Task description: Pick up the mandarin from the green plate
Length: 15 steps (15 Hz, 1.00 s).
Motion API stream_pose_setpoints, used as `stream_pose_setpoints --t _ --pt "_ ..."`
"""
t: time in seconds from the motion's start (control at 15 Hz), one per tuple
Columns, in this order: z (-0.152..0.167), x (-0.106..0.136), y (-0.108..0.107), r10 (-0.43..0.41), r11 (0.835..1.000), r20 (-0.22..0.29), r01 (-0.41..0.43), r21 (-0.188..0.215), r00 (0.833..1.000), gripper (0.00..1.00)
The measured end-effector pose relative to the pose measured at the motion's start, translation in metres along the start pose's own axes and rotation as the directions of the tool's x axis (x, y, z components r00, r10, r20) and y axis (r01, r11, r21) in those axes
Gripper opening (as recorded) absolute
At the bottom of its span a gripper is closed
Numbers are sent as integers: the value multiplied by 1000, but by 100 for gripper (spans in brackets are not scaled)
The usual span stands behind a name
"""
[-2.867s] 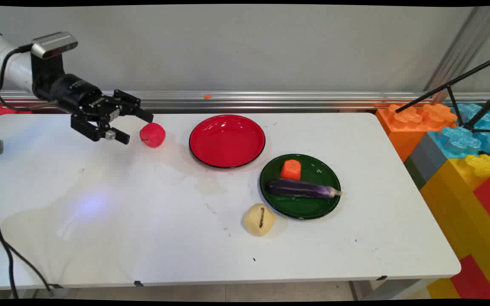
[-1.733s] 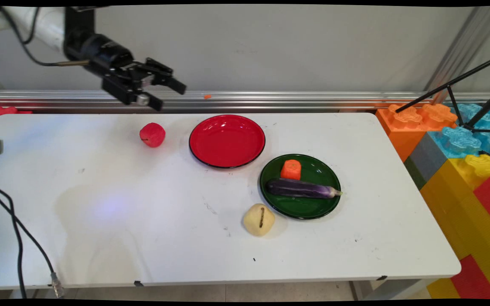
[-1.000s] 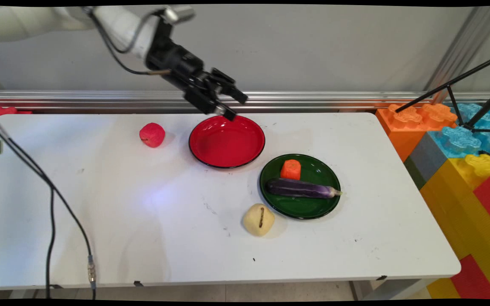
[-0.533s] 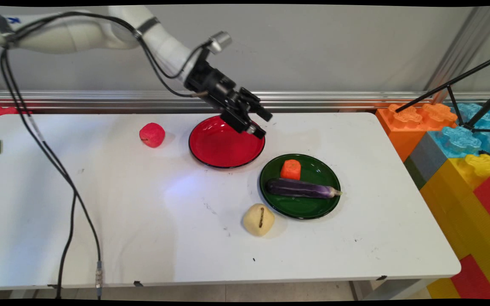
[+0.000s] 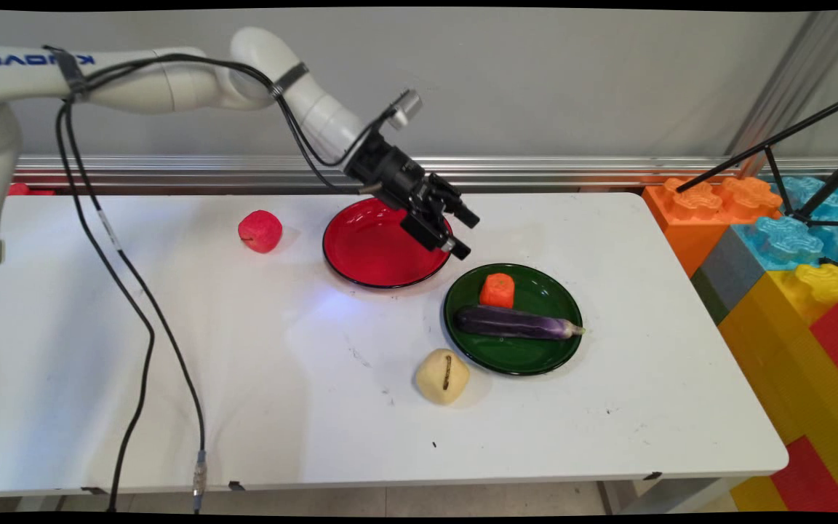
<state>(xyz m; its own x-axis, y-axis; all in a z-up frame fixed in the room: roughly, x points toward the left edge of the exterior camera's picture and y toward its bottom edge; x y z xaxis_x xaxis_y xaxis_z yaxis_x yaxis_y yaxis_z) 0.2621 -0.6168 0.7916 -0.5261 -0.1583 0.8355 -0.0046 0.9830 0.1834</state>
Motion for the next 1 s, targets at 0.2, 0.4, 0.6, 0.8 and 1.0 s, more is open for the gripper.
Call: stream_pose_setpoints --t 0.2,0.4,0.6,0.8,1.0 --pt "10 -10 -8 7 1000 14 -7 4 1000 100" --pt "20 -19 -15 14 1000 26 -14 6 1000 100" --pt "28 -25 -22 21 1000 33 -21 9 999 100" --pt "36 -30 -28 28 1000 38 -29 11 999 100" --pt "45 -35 -32 36 999 43 -37 12 998 100"
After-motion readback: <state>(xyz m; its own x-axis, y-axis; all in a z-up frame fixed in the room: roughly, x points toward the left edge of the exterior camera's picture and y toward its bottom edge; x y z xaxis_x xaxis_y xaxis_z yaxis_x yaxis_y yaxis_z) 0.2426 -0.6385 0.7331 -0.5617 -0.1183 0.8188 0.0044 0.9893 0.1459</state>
